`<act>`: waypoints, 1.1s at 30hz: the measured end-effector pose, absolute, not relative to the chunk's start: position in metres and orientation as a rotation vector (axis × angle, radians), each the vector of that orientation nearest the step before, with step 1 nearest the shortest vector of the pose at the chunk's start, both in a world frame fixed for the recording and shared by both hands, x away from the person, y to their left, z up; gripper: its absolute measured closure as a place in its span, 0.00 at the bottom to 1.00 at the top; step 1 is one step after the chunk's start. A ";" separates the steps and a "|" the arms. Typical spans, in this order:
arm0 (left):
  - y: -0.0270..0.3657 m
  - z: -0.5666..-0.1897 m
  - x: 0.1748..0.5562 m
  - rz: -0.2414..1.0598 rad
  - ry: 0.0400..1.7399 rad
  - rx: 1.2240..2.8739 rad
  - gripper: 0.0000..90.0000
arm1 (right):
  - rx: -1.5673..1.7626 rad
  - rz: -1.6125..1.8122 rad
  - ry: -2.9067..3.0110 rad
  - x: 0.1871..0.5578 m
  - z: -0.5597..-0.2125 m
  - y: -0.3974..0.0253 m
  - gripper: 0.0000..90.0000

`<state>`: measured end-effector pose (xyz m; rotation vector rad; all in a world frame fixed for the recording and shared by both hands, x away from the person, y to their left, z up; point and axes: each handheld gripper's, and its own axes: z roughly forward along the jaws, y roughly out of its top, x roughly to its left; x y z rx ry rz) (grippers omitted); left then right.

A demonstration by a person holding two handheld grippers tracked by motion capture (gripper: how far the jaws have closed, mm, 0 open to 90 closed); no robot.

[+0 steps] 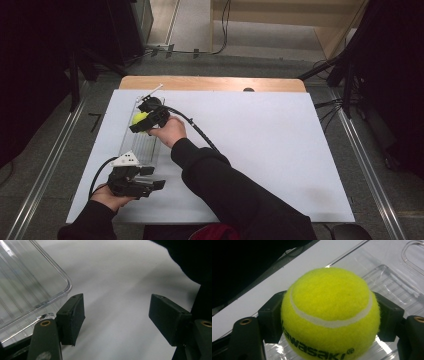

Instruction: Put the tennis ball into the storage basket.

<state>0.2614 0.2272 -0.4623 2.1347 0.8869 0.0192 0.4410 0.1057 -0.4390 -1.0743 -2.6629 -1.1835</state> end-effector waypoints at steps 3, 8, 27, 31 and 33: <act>0.227 -0.462 0.261 0.020 0.888 2.135 0.33 | -1.066 -1.179 -2.670 0.441 -0.441 0.107 0.25; 0.227 -0.462 0.261 0.020 0.887 2.135 0.33 | -1.079 -1.187 -2.636 0.441 -0.441 0.107 0.18; 0.228 -0.462 0.262 0.021 0.892 2.140 0.33 | -0.996 -1.200 -2.683 0.427 -0.421 0.085 0.17; 0.227 -0.463 0.262 0.023 0.893 2.142 0.33 | -0.974 -1.197 -2.702 0.423 -0.419 0.077 0.17; 0.227 -0.463 0.262 0.023 0.893 2.141 0.33 | -0.971 -1.207 -2.680 0.422 -0.418 0.073 0.17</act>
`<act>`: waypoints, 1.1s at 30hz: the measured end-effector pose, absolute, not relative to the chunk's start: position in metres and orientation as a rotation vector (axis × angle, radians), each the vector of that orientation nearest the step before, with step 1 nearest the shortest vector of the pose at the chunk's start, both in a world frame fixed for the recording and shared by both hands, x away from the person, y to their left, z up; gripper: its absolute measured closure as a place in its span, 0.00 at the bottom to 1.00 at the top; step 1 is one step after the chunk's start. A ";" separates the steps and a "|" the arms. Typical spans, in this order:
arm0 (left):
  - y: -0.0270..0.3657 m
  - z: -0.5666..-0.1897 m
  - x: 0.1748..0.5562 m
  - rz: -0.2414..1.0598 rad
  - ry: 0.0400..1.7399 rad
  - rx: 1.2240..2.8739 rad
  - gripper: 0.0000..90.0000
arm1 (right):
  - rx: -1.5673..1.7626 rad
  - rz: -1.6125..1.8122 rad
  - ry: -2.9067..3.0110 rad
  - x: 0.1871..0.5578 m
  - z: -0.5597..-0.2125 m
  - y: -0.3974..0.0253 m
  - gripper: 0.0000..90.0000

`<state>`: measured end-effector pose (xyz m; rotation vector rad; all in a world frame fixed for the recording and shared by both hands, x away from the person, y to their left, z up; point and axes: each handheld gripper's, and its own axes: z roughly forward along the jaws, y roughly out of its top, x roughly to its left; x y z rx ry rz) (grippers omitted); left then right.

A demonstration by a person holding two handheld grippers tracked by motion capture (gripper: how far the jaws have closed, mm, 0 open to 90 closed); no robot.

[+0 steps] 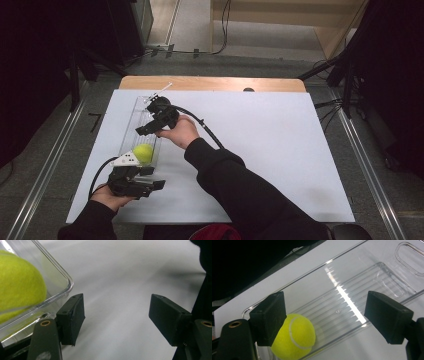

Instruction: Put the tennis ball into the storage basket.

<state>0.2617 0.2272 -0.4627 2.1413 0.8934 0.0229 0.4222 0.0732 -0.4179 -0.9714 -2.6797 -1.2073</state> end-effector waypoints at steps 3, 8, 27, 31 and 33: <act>0.227 -0.463 0.262 0.021 0.901 2.143 0.32 | -0.961 -1.206 -2.684 0.420 -0.416 0.067 0.18; 0.227 -0.463 0.262 0.024 0.899 2.144 0.32 | -0.956 -1.214 -2.662 0.418 -0.414 0.059 0.18; 0.227 -0.464 0.263 0.010 0.917 2.145 0.31 | -0.938 -1.224 -2.644 0.409 -0.411 0.030 0.19; 0.227 -0.464 0.263 0.011 0.919 2.145 0.31 | -0.925 -1.220 -2.633 0.408 -0.412 0.024 0.19; 0.227 -0.464 0.262 0.011 0.919 2.143 0.31 | -0.923 -1.223 -2.627 0.407 -0.412 0.021 0.19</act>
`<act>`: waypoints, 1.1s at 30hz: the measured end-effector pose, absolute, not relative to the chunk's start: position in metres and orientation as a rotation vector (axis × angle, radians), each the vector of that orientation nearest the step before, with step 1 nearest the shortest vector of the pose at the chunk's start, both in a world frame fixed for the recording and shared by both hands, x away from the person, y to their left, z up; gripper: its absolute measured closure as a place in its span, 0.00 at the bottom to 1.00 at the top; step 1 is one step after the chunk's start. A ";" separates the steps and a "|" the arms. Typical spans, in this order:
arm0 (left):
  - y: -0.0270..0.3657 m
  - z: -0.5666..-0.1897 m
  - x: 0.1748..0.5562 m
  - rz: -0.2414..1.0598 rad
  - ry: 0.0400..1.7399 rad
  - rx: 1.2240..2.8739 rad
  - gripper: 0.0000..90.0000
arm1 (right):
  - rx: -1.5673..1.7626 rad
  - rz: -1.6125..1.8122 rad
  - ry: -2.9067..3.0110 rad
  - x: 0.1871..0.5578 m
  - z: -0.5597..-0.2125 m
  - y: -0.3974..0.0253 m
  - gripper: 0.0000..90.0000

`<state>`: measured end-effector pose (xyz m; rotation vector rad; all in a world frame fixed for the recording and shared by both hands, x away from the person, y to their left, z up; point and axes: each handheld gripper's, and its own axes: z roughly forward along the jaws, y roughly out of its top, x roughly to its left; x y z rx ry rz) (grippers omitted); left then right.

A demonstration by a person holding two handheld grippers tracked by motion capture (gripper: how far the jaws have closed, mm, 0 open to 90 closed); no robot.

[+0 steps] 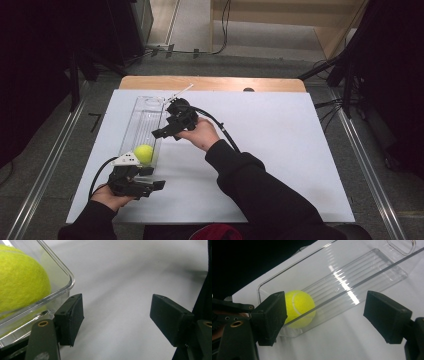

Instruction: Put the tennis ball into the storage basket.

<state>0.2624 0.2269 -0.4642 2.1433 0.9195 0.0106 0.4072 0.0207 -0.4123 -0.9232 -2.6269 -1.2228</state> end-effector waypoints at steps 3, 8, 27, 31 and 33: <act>0.227 -0.464 0.262 0.009 0.920 2.146 0.31 | -0.929 -1.224 -2.627 0.407 -0.413 0.016 0.19; 0.227 -0.464 0.263 0.006 0.919 2.145 0.31 | -0.935 -1.219 -2.635 0.404 -0.413 0.010 0.19; 0.226 -0.465 0.262 0.008 0.920 2.148 0.31 | -0.938 -1.214 -2.650 0.395 -0.420 -0.010 0.19; 0.226 -0.465 0.262 0.008 0.918 2.149 0.31 | -0.948 -1.210 -2.645 0.392 -0.421 -0.015 0.19; 0.226 -0.465 0.262 0.002 0.912 2.142 0.31 | -0.944 -1.219 -2.635 0.391 -0.421 -0.017 0.20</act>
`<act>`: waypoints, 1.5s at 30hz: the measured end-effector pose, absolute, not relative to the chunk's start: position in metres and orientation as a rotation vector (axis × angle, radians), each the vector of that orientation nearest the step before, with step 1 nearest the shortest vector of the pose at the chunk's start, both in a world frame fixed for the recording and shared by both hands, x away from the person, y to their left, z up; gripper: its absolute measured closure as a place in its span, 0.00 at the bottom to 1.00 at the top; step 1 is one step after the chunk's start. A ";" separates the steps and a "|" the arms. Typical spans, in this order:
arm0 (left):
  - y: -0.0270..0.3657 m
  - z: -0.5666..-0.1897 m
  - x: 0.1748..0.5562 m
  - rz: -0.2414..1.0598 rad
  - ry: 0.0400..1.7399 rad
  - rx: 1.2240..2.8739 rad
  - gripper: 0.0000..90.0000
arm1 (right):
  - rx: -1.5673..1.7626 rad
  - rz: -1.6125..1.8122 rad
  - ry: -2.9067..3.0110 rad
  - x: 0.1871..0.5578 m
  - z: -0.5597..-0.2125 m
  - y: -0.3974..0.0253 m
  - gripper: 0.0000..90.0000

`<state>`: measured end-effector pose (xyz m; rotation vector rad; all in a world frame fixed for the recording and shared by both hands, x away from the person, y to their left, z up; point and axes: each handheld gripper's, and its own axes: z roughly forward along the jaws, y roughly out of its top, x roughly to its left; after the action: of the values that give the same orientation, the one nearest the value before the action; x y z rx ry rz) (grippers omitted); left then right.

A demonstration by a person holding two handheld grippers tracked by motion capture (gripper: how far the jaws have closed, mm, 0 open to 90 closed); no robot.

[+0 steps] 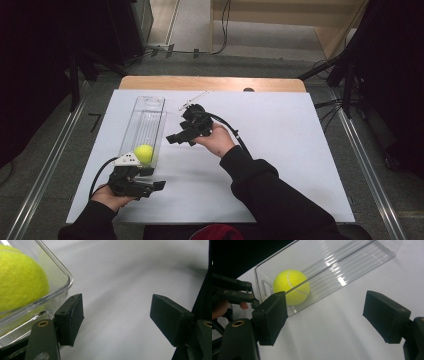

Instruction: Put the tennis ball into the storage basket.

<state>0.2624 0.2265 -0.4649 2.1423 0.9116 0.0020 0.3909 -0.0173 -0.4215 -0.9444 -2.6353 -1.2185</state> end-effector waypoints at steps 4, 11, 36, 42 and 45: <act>0.226 -0.465 0.262 0.003 0.911 2.146 0.31 | -0.949 -1.205 -2.645 0.388 -0.422 -0.021 0.20; 0.226 -0.465 0.263 0.006 0.910 2.147 0.31 | -0.956 -1.208 -2.645 0.384 -0.424 -0.030 0.20; 0.226 -0.466 0.263 0.013 0.910 2.150 0.31 | -0.969 -1.217 -2.646 0.372 -0.428 -0.060 0.22; 0.225 -0.466 0.263 0.012 0.911 2.155 0.31 | -0.972 -1.221 -2.644 0.370 -0.432 -0.068 0.22; 0.225 -0.467 0.262 0.013 0.914 2.153 0.31 | -0.981 -1.208 -2.641 0.368 -0.434 -0.070 0.22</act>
<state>0.2617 0.2251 -0.4667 2.1528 0.9142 0.0127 0.3684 -0.0701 -0.4344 -0.9814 -2.6411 -1.2083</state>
